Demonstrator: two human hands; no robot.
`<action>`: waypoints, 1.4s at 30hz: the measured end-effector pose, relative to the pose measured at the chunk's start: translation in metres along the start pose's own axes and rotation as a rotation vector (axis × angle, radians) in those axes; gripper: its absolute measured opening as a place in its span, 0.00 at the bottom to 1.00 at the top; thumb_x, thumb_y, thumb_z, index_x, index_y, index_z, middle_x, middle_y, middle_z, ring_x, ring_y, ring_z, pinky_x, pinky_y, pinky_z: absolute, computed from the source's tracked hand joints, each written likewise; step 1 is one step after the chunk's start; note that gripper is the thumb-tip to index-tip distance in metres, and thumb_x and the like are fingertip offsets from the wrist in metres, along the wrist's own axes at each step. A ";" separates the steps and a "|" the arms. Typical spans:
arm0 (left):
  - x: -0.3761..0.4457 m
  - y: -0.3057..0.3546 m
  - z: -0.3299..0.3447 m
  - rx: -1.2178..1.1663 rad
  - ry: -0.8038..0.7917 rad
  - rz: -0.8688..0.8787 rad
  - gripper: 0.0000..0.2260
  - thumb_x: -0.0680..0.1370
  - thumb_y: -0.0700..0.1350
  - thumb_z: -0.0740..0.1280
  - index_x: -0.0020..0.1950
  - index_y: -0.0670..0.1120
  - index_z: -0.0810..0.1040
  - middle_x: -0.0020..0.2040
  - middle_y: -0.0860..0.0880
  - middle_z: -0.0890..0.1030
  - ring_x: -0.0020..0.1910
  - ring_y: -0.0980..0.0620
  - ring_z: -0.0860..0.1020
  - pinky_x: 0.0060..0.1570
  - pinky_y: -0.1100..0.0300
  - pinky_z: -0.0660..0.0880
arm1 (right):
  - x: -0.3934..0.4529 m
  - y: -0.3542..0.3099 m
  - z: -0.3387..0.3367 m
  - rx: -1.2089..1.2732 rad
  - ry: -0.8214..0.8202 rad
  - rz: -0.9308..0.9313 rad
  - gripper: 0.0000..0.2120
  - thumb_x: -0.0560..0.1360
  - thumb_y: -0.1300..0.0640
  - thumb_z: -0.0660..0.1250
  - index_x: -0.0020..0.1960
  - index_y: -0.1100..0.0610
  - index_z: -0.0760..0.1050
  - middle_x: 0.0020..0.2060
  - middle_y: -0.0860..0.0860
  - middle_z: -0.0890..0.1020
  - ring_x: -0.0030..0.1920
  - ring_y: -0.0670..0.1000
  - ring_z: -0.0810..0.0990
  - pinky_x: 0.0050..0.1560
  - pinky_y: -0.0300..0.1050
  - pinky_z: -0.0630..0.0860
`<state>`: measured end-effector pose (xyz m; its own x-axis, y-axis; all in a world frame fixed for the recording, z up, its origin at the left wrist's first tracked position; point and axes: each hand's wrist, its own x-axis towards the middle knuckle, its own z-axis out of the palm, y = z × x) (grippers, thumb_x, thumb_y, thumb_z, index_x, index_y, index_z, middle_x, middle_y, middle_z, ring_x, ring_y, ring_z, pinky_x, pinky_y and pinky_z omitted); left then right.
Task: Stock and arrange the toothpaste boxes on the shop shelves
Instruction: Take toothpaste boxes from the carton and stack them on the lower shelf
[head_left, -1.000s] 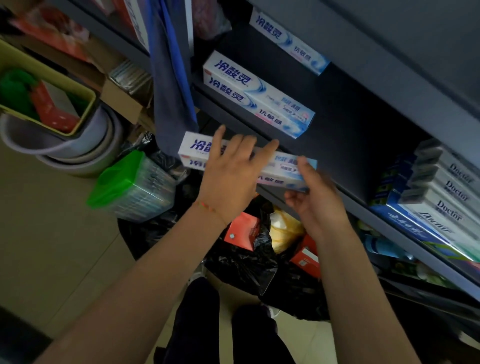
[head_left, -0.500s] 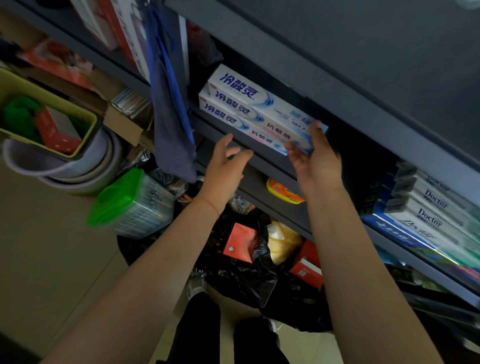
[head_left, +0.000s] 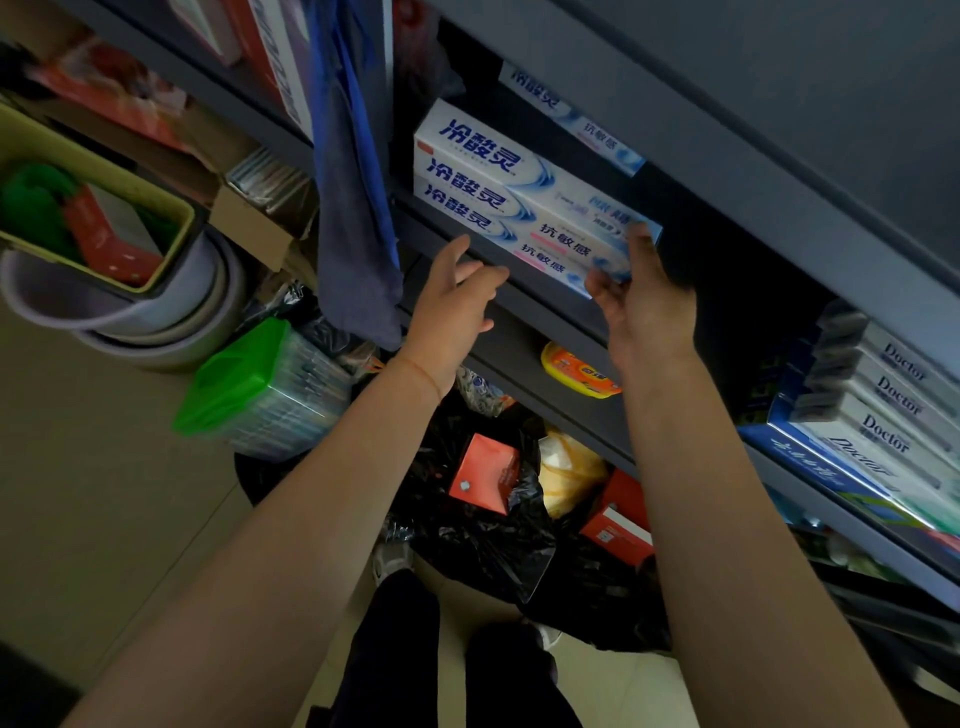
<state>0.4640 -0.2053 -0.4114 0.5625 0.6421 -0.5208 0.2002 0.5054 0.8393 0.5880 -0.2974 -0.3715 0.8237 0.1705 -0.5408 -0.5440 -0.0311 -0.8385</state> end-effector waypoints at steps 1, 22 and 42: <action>0.000 0.000 -0.001 -0.002 0.001 0.001 0.24 0.81 0.44 0.64 0.77 0.50 0.63 0.59 0.52 0.76 0.54 0.57 0.78 0.57 0.51 0.77 | -0.001 0.000 0.001 -0.014 0.011 -0.002 0.11 0.76 0.50 0.72 0.45 0.58 0.77 0.41 0.54 0.82 0.38 0.50 0.82 0.43 0.40 0.81; 0.012 0.014 0.005 -0.045 -0.160 0.096 0.34 0.69 0.52 0.65 0.77 0.54 0.65 0.73 0.54 0.70 0.68 0.55 0.71 0.59 0.52 0.77 | -0.013 0.010 0.000 0.058 -0.066 -0.071 0.09 0.78 0.57 0.68 0.56 0.60 0.76 0.50 0.59 0.84 0.50 0.53 0.86 0.54 0.46 0.82; 0.030 0.009 0.002 -0.220 -0.211 0.047 0.26 0.79 0.42 0.61 0.76 0.57 0.61 0.64 0.63 0.71 0.68 0.56 0.68 0.58 0.52 0.75 | -0.013 0.050 -0.011 0.441 -0.197 0.201 0.29 0.79 0.68 0.55 0.79 0.60 0.55 0.70 0.63 0.70 0.66 0.61 0.75 0.67 0.54 0.73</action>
<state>0.4842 -0.1822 -0.4189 0.7260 0.5455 -0.4188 0.0041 0.6055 0.7958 0.5518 -0.3118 -0.4068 0.6738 0.3869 -0.6296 -0.7386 0.3284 -0.5887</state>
